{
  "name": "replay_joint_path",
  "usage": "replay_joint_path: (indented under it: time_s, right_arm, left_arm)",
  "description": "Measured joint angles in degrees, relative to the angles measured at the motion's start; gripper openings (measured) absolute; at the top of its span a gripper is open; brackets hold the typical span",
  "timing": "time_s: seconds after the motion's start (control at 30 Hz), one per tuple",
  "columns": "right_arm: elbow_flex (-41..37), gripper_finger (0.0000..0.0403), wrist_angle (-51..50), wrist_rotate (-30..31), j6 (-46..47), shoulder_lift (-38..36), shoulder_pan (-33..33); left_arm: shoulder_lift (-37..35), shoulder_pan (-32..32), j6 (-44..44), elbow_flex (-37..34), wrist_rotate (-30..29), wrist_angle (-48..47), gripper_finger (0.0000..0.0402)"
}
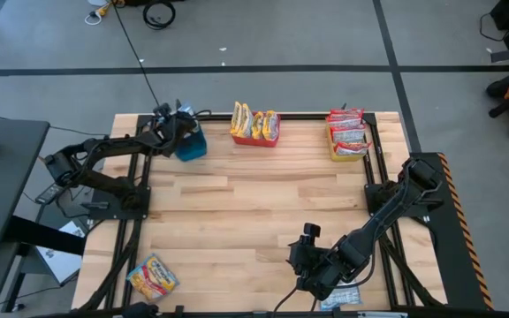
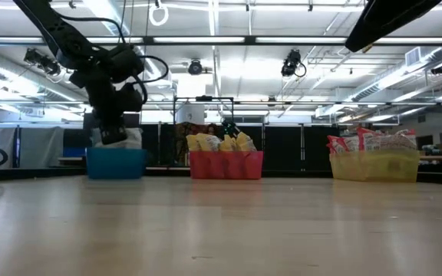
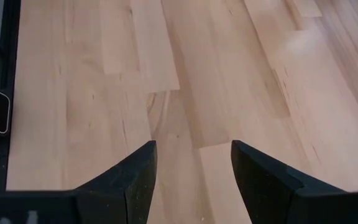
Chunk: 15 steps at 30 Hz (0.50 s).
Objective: Sort Maruchan noodles
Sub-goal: Put the top blue noodle pack into the blue bin
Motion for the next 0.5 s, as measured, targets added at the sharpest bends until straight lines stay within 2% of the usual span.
replay_joint_path:
  time_s: [0.17,0.3,0.4,0.5]
  right_arm:
    - [0.00,0.0211,0.00,-0.52,-0.26,0.00,0.00]
    - [0.00,0.0210,0.00,-1.50,-0.28,0.00,0.00]
    - [0.00,0.0210,0.24,-1.51,-0.22,0.00,0.00]
    - [0.01,0.0210,0.42,-1.55,-0.29,0.00,-0.13]
  left_arm:
    - [-0.48,-2.11,3.15,0.07,-4.13,-0.60,0.0073]
    - [-1.81,-3.93,1.94,2.78,-5.37,-8.46,0.0099]
    - [-2.50,-4.49,-5.90,6.75,-3.89,-20.94,0.0118]
    - [-2.51,-4.26,-20.27,11.85,4.46,-34.47,0.0132]
